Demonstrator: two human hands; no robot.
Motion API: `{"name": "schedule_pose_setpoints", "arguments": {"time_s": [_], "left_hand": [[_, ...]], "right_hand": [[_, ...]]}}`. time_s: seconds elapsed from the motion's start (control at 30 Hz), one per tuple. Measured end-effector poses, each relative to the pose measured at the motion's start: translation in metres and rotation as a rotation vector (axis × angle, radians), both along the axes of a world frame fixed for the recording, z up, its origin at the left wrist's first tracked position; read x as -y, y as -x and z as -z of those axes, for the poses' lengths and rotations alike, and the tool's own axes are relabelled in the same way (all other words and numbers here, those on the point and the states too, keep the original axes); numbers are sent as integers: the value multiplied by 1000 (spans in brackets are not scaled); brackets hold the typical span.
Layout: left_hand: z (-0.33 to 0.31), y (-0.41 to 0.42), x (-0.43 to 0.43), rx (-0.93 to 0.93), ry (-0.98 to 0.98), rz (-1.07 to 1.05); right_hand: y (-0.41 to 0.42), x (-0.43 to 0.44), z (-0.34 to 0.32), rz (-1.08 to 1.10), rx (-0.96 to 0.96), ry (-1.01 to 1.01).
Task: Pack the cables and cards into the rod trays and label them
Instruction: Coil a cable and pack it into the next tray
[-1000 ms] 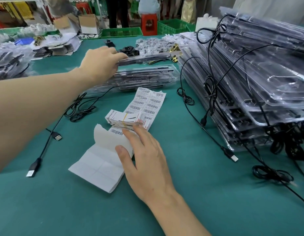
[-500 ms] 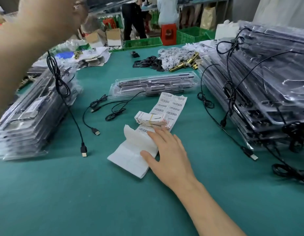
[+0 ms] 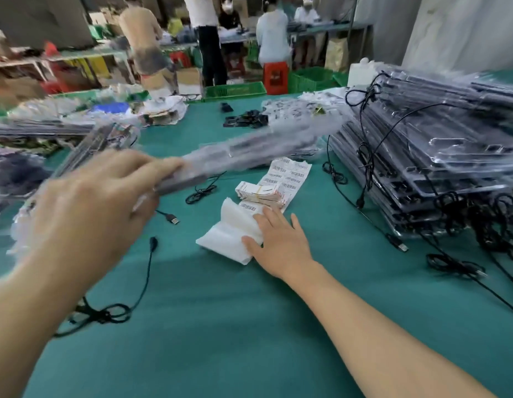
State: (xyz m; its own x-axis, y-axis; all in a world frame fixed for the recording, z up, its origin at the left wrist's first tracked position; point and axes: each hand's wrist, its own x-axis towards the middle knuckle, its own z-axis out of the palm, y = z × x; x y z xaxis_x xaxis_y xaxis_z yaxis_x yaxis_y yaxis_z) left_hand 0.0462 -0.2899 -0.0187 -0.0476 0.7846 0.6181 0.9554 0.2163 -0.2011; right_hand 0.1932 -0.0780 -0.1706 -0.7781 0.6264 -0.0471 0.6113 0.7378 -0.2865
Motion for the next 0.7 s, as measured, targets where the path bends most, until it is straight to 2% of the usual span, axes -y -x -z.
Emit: {"name": "schedule_pose_setpoints", "arguments": {"time_s": [0.13,0.3,0.37,0.43,0.5,0.57,0.7], "left_hand": [[38,-33,8,67,6,-74],[51,-49,6,99,-61,-110],[49,-53,2,100,-81,-103],[48,-55,-2,88,-89,-98],[53,-57,-5,102,-87,-103],[63,-60,-10,113,-80,-94],[93,-67,-16,56,-12,-67]], "right_hand": [[21,12,-5,96,76,-48],[54,40,-10,190,92,10],[65,49,-14,158,5,62],[65,53,-15,109,-180,189],[50,51,-16,54,-287,307],[20,48,-17,10,-300,371],[-70,49,-17,-127,-332,260]]}}
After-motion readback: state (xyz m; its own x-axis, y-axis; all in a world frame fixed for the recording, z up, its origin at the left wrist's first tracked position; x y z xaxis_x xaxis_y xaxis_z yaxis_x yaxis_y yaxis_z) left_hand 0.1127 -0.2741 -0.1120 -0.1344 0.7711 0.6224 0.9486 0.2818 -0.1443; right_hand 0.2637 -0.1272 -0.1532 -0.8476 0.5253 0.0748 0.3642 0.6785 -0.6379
